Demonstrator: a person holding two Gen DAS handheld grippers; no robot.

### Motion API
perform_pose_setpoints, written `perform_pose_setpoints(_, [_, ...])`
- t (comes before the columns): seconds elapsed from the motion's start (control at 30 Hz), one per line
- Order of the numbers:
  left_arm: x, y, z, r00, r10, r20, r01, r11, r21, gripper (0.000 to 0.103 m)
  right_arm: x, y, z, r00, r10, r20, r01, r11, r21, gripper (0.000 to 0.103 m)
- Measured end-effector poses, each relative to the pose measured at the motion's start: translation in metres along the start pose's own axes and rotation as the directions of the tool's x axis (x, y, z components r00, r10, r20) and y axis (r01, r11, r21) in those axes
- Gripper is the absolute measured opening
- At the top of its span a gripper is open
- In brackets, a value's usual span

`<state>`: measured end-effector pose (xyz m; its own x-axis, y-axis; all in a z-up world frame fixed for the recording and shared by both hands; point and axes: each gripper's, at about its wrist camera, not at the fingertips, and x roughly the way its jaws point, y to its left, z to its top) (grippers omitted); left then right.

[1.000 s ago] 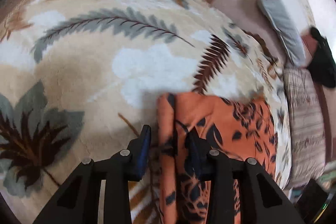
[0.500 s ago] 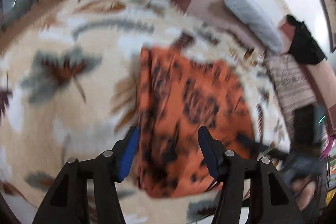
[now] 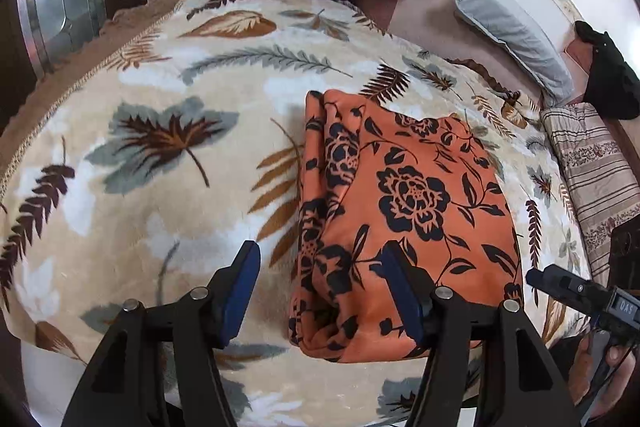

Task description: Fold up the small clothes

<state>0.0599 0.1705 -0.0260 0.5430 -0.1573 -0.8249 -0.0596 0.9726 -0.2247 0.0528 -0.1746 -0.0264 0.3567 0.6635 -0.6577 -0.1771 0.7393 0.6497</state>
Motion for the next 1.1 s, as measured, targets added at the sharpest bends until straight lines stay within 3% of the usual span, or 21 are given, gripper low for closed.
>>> perform_pose_setpoints(0.3, [0.003,-0.008,0.007,1.000,0.008,0.015,-0.008,1.000,0.015,0.070,-0.005,-0.025,0.014,0.999,-0.040,0.023,0.038,0.997,0.061,0.067])
perform_pose_setpoints(0.6, [0.021,-0.009,0.017,1.000,0.001,-0.014,-0.001,1.000,0.025,0.070,0.017,-0.042,0.031,1.000,-0.016,0.008,0.015,0.992,0.124,0.067])
perform_pose_setpoints(0.7, [0.029,-0.001,0.023,0.998,-0.057,-0.032,0.057,0.998,0.001,0.073,0.029,-0.050,0.041,1.000,-0.019,-0.009,0.020,0.990,0.138,0.067])
perform_pose_setpoints(0.77, [0.039,0.009,0.028,0.993,-0.107,-0.040,0.105,0.994,-0.042,0.090,0.039,-0.055,0.048,1.000,-0.018,-0.016,0.020,0.989,0.147,0.070])
perform_pose_setpoints(0.87, [0.072,0.017,0.028,0.983,-0.130,-0.126,0.119,0.989,-0.090,0.089,0.062,-0.061,0.055,0.998,0.007,-0.058,0.004,0.983,0.182,0.072])
perform_pose_setpoints(0.93, [0.093,0.010,0.022,0.962,-0.203,-0.184,0.191,0.978,-0.078,0.089,0.081,-0.059,0.056,0.994,0.048,-0.097,-0.030,0.983,0.179,0.073])
perform_pose_setpoints(0.97, [0.093,0.004,0.020,0.971,-0.170,-0.168,0.167,0.985,-0.036,0.080,0.086,-0.054,0.058,0.992,0.064,-0.108,-0.047,0.987,0.152,0.070])
perform_pose_setpoints(1.0, [0.092,-0.003,0.019,0.972,-0.167,-0.168,0.169,0.986,-0.002,0.063,0.092,-0.046,0.059,0.988,0.071,-0.139,-0.055,0.992,0.118,0.045])
perform_pose_setpoints(1.03, [0.092,-0.008,0.020,0.955,-0.229,-0.189,0.231,0.973,-0.014,0.040,0.091,-0.038,0.061,0.988,0.044,-0.145,-0.034,0.997,0.076,0.037])
perform_pose_setpoints(1.1, [0.083,-0.017,0.026,0.959,-0.238,-0.157,0.239,0.971,-0.010,0.033,0.077,-0.023,0.066,0.993,0.023,-0.116,-0.024,1.000,-0.010,0.030])
